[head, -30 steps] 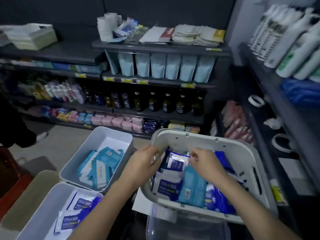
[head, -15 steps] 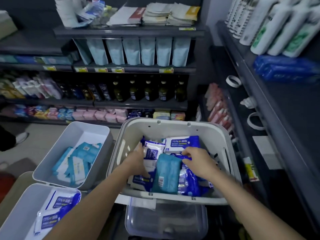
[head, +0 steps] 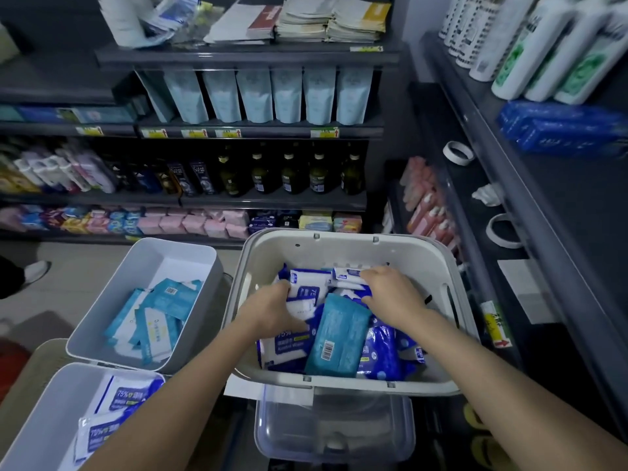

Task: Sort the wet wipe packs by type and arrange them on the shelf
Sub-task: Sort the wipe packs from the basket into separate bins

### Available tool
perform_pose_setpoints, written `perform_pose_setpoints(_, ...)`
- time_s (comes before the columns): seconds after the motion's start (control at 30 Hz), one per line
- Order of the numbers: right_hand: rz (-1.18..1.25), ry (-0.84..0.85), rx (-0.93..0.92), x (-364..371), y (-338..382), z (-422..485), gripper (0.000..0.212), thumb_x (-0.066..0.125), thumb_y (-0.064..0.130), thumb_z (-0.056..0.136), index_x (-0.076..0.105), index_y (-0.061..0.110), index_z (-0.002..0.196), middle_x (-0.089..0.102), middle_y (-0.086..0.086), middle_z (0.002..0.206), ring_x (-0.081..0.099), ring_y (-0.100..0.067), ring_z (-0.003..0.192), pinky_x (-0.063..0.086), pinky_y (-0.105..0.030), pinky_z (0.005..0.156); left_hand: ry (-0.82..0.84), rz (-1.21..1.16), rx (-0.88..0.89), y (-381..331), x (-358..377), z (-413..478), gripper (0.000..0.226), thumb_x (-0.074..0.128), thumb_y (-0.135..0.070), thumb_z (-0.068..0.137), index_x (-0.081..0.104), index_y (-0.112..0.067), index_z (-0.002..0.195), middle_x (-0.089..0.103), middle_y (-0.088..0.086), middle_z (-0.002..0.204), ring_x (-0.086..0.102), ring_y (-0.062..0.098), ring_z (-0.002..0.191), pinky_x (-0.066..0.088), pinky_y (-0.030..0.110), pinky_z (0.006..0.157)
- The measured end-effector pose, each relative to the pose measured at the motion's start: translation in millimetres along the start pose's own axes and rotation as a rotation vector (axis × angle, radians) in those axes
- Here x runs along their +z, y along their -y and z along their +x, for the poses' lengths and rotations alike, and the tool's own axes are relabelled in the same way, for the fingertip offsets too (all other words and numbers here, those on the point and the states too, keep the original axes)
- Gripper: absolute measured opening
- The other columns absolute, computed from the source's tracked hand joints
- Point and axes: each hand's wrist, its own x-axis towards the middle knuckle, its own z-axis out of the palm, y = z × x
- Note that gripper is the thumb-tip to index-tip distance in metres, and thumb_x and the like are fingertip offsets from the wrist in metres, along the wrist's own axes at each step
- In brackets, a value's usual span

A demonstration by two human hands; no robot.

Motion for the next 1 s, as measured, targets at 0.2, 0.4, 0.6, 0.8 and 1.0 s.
perform_pose_setpoints(0.2, 0.056, 0.115, 0.089, 8, 1, 21, 0.042, 0.062, 0.041, 0.087, 0.055, 0.013, 0.118, 0.058, -0.010, 0.116, 0.059, -0.027, 0.100, 0.052, -0.038, 0.083, -0.384, -0.349, -0.073, -10, -22, -24, 0.043, 0.081, -0.038, 0.070, 0.051, -0.021, 0.096, 0.061, -0.012, 0.081, 0.061, 0.002, 0.065, 0.044, 0.019, 0.048)
perform_pose_setpoints(0.4, -0.090, 0.111, 0.018, 13, 4, 35, 0.026, 0.054, 0.024, 0.093, 0.055, 0.011, 0.115, 0.063, -0.010, 0.114, 0.061, -0.029, 0.098, 0.049, -0.036, 0.077, -0.552, -0.539, -0.143, -2, -35, -34, 0.041, 0.081, -0.039, 0.071, 0.052, -0.023, 0.094, 0.061, -0.015, 0.079, 0.061, -0.001, 0.065, 0.049, 0.022, 0.050)
perform_pose_setpoints(0.6, 0.076, 0.051, 0.066, -1, -4, 32, 0.015, 0.052, 0.026, 0.094, 0.057, 0.015, 0.103, 0.066, -0.008, 0.099, 0.061, -0.027, 0.086, 0.043, -0.032, 0.064, -0.592, -0.688, -0.210, 13, -36, -40, 0.038, 0.084, -0.035, 0.068, 0.054, -0.024, 0.089, 0.065, -0.012, 0.082, 0.065, 0.006, 0.068, 0.050, 0.025, 0.054)
perform_pose_setpoints(0.8, 0.402, -0.058, 0.125, -37, -10, 6, 0.015, 0.057, 0.024, 0.091, 0.058, 0.011, 0.099, 0.064, -0.006, 0.093, 0.060, -0.026, 0.086, 0.043, -0.035, 0.068, -0.572, -0.705, -0.184, 13, -33, -38, 0.041, 0.084, -0.035, 0.068, 0.055, -0.023, 0.095, 0.066, -0.010, 0.086, 0.067, 0.008, 0.071, 0.055, 0.029, 0.057)
perform_pose_setpoints(1.0, 1.003, 0.155, 0.140, -56, -20, -24, 0.020, 0.056, 0.008, 0.092, 0.060, 0.015, 0.110, 0.070, -0.003, 0.103, 0.066, -0.016, 0.090, 0.049, -0.034, 0.083, -0.565, -0.730, -0.172, 15, -32, -41, 0.041, 0.083, -0.037, 0.070, 0.053, -0.025, 0.094, 0.065, -0.011, 0.087, 0.067, 0.011, 0.072, 0.055, 0.032, 0.060)
